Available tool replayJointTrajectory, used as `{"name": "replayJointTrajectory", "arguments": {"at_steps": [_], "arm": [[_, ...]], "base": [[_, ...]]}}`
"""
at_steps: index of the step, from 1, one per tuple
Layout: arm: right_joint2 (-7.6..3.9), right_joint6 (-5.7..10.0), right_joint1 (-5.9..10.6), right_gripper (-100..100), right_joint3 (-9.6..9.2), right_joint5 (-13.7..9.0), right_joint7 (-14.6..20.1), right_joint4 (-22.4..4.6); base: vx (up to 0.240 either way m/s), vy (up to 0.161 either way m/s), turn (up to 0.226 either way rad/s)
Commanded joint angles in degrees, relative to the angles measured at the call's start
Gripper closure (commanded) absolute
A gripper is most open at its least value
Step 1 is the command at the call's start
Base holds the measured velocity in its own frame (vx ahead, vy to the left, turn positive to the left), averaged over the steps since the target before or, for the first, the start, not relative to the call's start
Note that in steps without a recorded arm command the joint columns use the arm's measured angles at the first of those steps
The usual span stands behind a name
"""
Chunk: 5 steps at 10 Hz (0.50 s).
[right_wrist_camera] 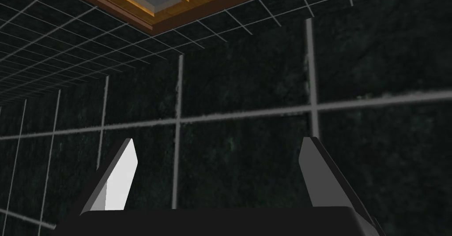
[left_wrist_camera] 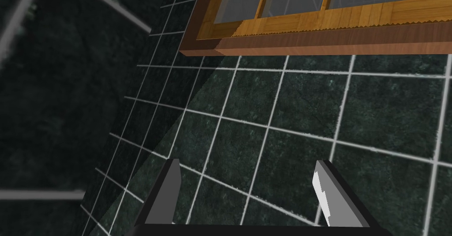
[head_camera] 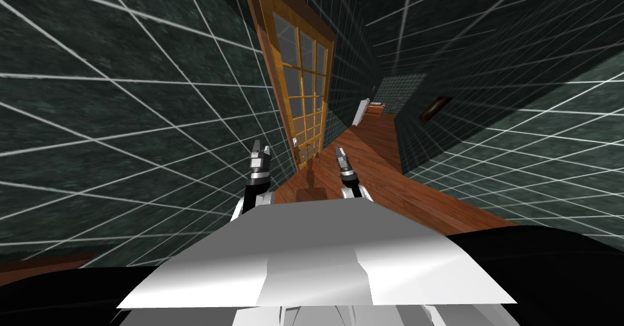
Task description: Pull the door open
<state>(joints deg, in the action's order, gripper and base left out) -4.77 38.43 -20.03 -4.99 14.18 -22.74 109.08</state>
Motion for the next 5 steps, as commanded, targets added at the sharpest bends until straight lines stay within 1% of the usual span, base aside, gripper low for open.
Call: {"name": "replayJointTrajectory", "arguments": {"at_steps": [1,5], "arm": [[-0.10,0.81,0.37,-100,-0.26,0.9,-1.4,-2.1],[-0.28,1.99,1.95,-100,-0.86,3.2,-4.6,-7.2]], "base": [[0.097,0.032,0.005],[0.095,0.030,0.003]]}}
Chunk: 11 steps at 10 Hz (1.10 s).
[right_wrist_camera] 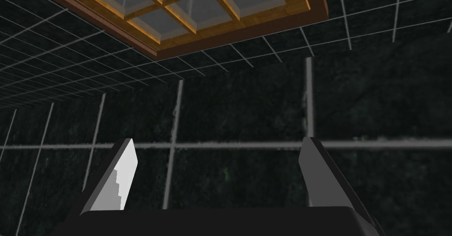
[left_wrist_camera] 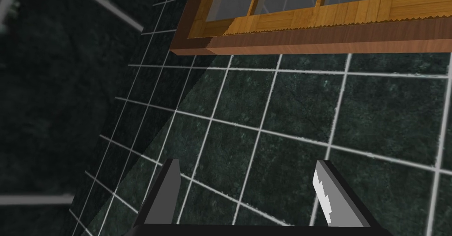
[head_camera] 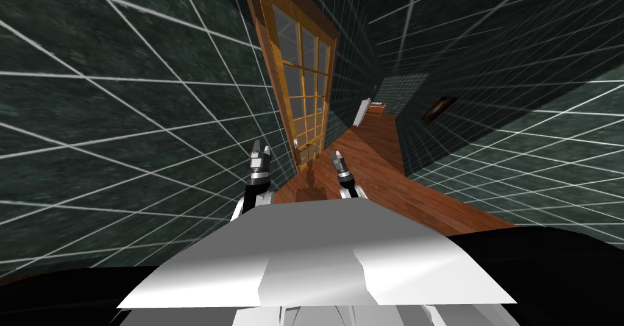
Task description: Pull the door open
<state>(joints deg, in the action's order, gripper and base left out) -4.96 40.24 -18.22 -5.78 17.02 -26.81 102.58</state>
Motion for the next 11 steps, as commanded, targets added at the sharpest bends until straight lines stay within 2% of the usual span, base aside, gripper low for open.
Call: {"name": "replayJointTrajectory", "arguments": {"at_steps": [1,11], "arm": [[-0.13,0.47,0.54,-100,-0.23,0.9,-1.4,-2.0],[-0.08,3.52,4.63,-100,-1.79,6.9,-9.8,-15.4]], "base": [[0.106,0.027,0.006],[0.103,0.029,0.004]]}}
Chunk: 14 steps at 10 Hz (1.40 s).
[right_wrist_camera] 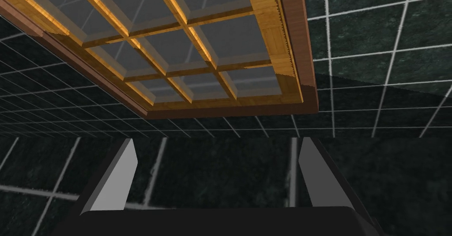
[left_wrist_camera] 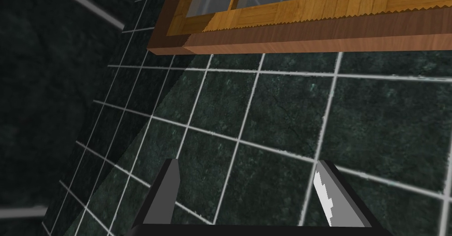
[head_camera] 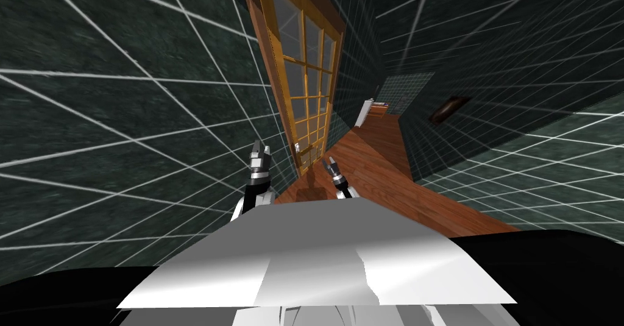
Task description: Pull the door open
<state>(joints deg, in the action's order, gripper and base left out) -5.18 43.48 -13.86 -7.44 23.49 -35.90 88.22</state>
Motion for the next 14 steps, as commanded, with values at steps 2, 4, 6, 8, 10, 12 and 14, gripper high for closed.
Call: {"name": "replayJointTrajectory", "arguments": {"at_steps": [2,4,6,8,10,12,14], "arm": [[0.24,0.90,1.09,-100,-0.44,1.6,-2.4,-3.6],[0.34,1.51,1.92,-100,-0.76,2.8,-4.1,-6.4],[0.52,2.10,2.72,-100,-1.06,4.0,-5.7,-9.0],[0.69,2.69,3.52,-100,-1.36,5.1,-7.4,-11.6],[0.88,3.28,4.31,-100,-1.66,6.3,-9.0,-14.3],[1.14,3.83,5.07,-100,-1.95,7.4,-10.5,-16.7],[1.39,4.39,5.82,-100,-2.23,8.5,-12.1,-19.2]], "base": [[0.091,0.036,0.003],[0.091,0.021,0.003],[0.105,0.017,0.004],[0.107,0.034,0.000],[0.101,0.021,0.005],[0.094,0.018,0.000],[0.087,0.010,0.002]]}}
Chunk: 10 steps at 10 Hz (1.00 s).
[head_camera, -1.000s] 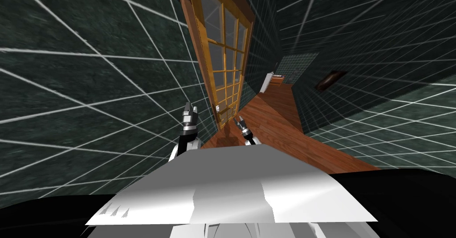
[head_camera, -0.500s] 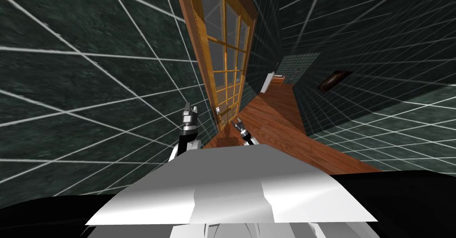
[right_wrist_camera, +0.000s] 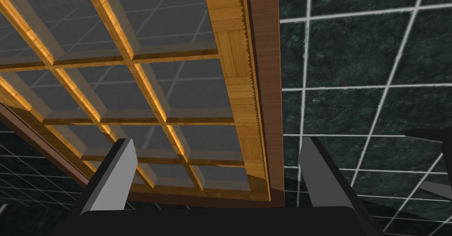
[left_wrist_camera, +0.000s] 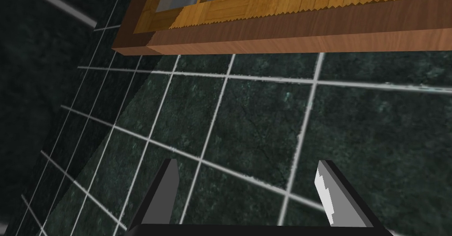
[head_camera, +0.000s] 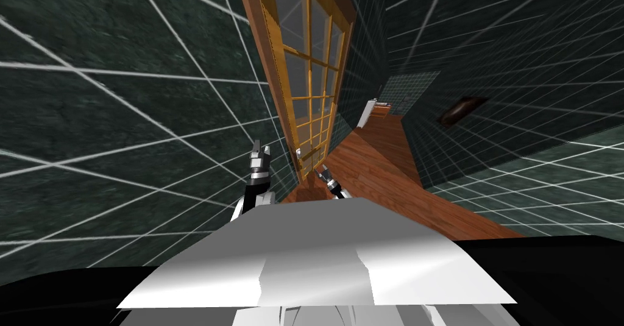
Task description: Pull the door open
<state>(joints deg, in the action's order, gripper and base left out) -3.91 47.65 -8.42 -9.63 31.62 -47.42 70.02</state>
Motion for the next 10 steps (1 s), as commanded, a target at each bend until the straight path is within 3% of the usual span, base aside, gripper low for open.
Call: {"name": "replayJointTrajectory", "arguments": {"at_steps": [1,8,10], "arm": [[0.24,0.49,0.75,-100,-0.18,0.9,-1.3,-2.3],[1.35,2.25,3.14,-100,-1.08,4.3,-6.2,-10.2],[2.08,3.12,4.31,-100,-1.52,6.0,-8.6,-14.0]], "base": [[0.100,0.016,0.001],[0.101,0.017,0.000],[0.169,0.006,-0.003]]}}
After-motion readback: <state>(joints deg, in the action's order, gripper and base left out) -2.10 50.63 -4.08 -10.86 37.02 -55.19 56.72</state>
